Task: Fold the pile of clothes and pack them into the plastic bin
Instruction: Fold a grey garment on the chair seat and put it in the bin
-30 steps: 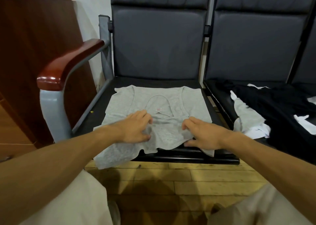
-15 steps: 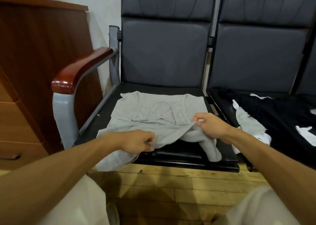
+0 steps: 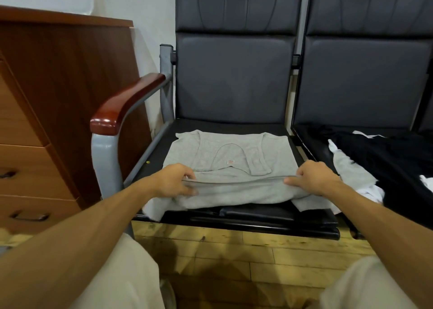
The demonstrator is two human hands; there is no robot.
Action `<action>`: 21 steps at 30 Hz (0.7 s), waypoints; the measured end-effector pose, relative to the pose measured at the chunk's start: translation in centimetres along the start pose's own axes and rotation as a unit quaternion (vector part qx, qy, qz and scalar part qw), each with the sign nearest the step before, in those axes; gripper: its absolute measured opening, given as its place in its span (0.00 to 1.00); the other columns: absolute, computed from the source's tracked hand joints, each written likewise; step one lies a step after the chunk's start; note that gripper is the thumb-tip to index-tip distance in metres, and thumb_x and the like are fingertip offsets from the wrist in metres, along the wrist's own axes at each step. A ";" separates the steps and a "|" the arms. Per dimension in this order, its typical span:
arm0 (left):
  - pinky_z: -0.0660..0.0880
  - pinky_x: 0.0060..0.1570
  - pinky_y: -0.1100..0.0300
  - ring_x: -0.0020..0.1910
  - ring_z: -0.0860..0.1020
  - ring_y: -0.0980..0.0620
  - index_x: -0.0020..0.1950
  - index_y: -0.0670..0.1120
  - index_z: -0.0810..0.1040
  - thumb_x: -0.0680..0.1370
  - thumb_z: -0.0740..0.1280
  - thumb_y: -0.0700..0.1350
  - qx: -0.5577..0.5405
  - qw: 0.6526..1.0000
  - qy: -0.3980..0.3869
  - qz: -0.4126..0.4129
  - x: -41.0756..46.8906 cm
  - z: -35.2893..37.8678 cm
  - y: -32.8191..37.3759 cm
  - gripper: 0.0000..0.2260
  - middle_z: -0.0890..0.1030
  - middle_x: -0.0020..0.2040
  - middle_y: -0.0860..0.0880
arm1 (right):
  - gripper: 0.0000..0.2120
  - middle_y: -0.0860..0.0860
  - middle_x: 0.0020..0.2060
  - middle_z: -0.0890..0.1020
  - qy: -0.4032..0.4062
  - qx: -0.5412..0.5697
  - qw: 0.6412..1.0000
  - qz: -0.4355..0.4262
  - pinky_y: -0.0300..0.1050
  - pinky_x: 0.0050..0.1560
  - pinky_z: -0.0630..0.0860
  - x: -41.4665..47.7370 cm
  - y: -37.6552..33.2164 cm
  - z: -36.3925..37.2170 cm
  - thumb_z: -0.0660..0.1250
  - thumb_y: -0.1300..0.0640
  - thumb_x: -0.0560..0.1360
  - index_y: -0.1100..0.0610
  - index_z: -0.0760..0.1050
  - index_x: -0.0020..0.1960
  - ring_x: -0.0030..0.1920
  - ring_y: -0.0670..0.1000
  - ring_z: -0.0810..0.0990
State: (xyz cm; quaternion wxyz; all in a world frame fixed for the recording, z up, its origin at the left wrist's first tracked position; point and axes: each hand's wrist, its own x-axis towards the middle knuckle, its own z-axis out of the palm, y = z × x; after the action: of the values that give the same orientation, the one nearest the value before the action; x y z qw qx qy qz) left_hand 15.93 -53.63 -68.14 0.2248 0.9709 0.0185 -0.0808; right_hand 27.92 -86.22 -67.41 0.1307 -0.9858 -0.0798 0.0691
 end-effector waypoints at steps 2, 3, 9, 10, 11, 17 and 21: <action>0.73 0.49 0.58 0.48 0.76 0.50 0.47 0.47 0.80 0.75 0.70 0.52 0.051 0.997 0.053 -0.038 0.2 -0.1 -1.0 0.09 0.80 0.48 0.50 | 0.19 0.53 0.35 0.73 0.038 0.019 0.999 0.031 0.47 0.39 0.71 0.1 0.0 0.2 0.67 0.44 0.76 0.56 0.68 0.34 0.38 0.54 0.73; 0.75 0.50 0.54 0.47 0.77 0.49 0.47 0.47 0.81 0.76 0.69 0.52 0.048 0.992 0.083 -0.076 0.2 -0.4 -1.5 0.09 0.81 0.48 0.48 | 0.15 0.54 0.40 0.76 0.052 0.018 0.998 0.042 0.48 0.43 0.72 0.1 -0.1 0.3 0.65 0.46 0.77 0.56 0.71 0.38 0.41 0.56 0.75; 0.77 0.47 0.51 0.45 0.77 0.47 0.49 0.44 0.77 0.78 0.65 0.52 -0.032 0.960 0.195 -0.200 -0.9 -1.6 -2.1 0.11 0.79 0.47 0.45 | 0.10 0.59 0.52 0.79 0.122 0.067 0.990 0.035 0.54 0.54 0.77 0.5 -0.6 0.3 0.59 0.58 0.79 0.57 0.76 0.55 0.51 0.61 0.78; 0.76 0.46 0.50 0.45 0.77 0.47 0.49 0.43 0.76 0.78 0.65 0.53 -0.060 0.957 0.205 -0.194 -0.9 -1.6 -2.1 0.13 0.78 0.47 0.44 | 0.09 0.59 0.51 0.79 0.130 0.102 0.986 0.022 0.53 0.52 0.77 0.6 -0.6 0.2 0.60 0.58 0.79 0.57 0.77 0.54 0.50 0.60 0.78; 0.76 0.48 0.47 0.45 0.77 0.46 0.50 0.40 0.76 0.78 0.66 0.54 -0.112 0.954 0.213 -0.181 -0.9 -1.7 -2.1 0.16 0.79 0.46 0.44 | 0.08 0.59 0.50 0.80 0.134 0.136 0.982 0.005 0.50 0.50 0.76 0.6 -0.7 0.1 0.61 0.58 0.79 0.57 0.77 0.52 0.48 0.58 0.77; 0.73 0.61 0.47 0.53 0.78 0.46 0.47 0.43 0.73 0.82 0.61 0.49 -0.470 0.869 0.128 -0.088 -1.7 -1.6 -0.4 0.10 0.79 0.50 0.44 | 0.05 0.48 0.43 0.82 0.028 0.205 0.964 -0.167 0.40 0.48 0.70 -1.1 -1.0 -0.5 0.67 0.56 0.77 0.55 0.81 0.45 0.46 0.46 0.78; 0.73 0.47 0.54 0.42 0.77 0.50 0.43 0.45 0.73 0.82 0.60 0.44 -0.456 0.875 0.143 -0.080 -2.2 -1.7 -0.2 0.09 0.78 0.42 0.47 | 0.06 0.50 0.41 0.84 -0.070 0.221 0.952 -0.202 0.40 0.49 0.76 -2.2 -0.7 -0.9 0.69 0.55 0.77 0.56 0.82 0.44 0.44 0.45 0.81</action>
State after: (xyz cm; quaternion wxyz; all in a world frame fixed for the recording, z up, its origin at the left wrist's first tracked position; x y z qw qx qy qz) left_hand 14.00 -52.73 -66.34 0.6305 0.7566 0.1631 0.0588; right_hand 25.85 -86.14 -66.08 0.3504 -0.8885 -0.2685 0.1257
